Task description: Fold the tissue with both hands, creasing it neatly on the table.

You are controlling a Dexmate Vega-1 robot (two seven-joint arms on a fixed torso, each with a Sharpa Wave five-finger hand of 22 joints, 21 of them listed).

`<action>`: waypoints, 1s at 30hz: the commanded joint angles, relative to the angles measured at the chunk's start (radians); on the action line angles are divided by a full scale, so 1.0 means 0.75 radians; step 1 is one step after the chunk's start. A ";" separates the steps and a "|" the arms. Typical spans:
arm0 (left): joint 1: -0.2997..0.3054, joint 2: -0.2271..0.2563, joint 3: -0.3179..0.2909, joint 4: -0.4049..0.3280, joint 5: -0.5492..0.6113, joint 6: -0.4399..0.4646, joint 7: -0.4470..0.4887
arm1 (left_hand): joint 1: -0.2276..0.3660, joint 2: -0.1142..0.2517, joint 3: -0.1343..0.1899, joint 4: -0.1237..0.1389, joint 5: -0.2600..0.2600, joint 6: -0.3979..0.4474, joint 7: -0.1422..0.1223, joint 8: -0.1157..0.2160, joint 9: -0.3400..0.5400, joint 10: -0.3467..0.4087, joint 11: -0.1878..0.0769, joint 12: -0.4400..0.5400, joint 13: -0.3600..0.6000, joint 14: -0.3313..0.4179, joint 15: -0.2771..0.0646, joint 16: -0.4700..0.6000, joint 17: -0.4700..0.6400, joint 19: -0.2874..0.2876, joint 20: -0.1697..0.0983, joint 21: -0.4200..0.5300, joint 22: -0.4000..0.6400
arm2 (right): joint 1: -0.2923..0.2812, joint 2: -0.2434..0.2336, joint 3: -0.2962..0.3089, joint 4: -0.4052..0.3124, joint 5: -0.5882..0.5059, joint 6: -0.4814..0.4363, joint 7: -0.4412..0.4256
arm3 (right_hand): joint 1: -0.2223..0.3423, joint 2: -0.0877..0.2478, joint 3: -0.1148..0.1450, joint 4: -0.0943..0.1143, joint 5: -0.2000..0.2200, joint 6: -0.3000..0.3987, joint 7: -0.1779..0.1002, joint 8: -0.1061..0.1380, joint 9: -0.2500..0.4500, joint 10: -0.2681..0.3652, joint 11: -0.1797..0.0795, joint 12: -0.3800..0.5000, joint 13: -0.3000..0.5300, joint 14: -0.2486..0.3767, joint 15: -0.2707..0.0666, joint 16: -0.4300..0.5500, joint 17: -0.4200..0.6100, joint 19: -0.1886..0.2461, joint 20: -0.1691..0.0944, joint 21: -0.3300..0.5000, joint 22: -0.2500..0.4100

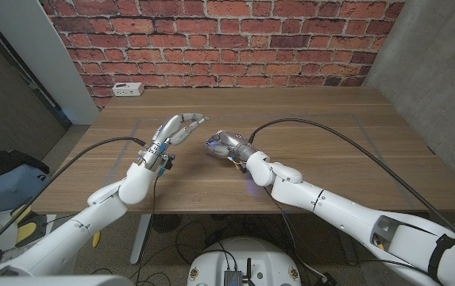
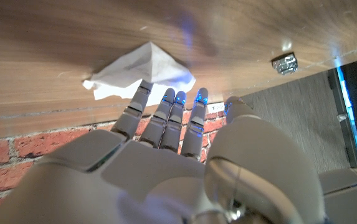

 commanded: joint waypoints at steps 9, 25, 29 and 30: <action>-0.042 -0.009 0.032 0.018 -0.010 0.023 -0.033 | -0.018 -0.007 0.011 -0.001 -0.002 0.000 -0.002 0.004 0.005 -0.001 -0.011 0.002 0.002 0.008 -0.005 0.007 0.006 0.004 -0.004 0.008 0.005 | -0.107 -0.033 0.039 -0.058 -0.142 0.071 -0.261 | 0.146 0.022 0.045 -0.175 0.008 0.138 0.026 -0.003 0.008 0.160 0.059 0.075 0.072 0.275 -0.150 0.424 0.397 0.217 -0.090 0.111 0.022; -0.054 -0.006 0.046 0.016 -0.020 0.031 -0.044 | -0.030 -0.008 0.018 -0.001 -0.003 0.001 -0.002 0.006 0.005 -0.003 -0.001 0.001 0.004 0.007 -0.004 0.006 0.007 0.002 -0.004 0.011 0.006 | -0.071 -0.045 -0.002 -0.100 -0.211 -0.096 -0.060 | 0.256 -0.042 0.310 -0.195 -0.025 0.492 0.089 0.053 0.008 0.309 0.011 0.095 0.076 0.316 -0.157 0.187 0.222 0.179 -0.096 0.258 0.040; -0.051 -0.004 0.045 0.012 -0.021 0.037 -0.044 | -0.035 -0.009 0.018 0.000 -0.003 -0.002 -0.004 0.005 0.005 -0.004 0.003 0.001 0.004 0.006 -0.002 0.006 0.007 0.001 -0.003 0.011 0.006 | -0.056 -0.034 -0.015 -0.087 -0.231 -0.125 -0.045 | 0.260 -0.030 0.333 -0.193 -0.025 0.510 0.087 0.047 0.006 0.341 -0.002 0.099 0.070 0.341 -0.146 0.184 0.216 0.157 -0.087 0.266 0.034; -0.051 -0.004 0.045 0.013 -0.021 0.036 -0.043 | -0.036 -0.009 0.018 0.001 -0.004 -0.004 -0.005 0.004 0.005 -0.005 0.005 0.001 0.004 0.005 -0.002 0.005 0.007 0.001 -0.003 0.012 0.006 | -0.054 -0.031 -0.017 -0.083 -0.233 -0.132 -0.044 | 0.266 -0.027 0.330 -0.196 -0.026 0.519 0.090 0.046 0.005 0.356 0.004 0.105 0.071 0.351 -0.141 0.200 0.233 0.155 -0.084 0.269 0.033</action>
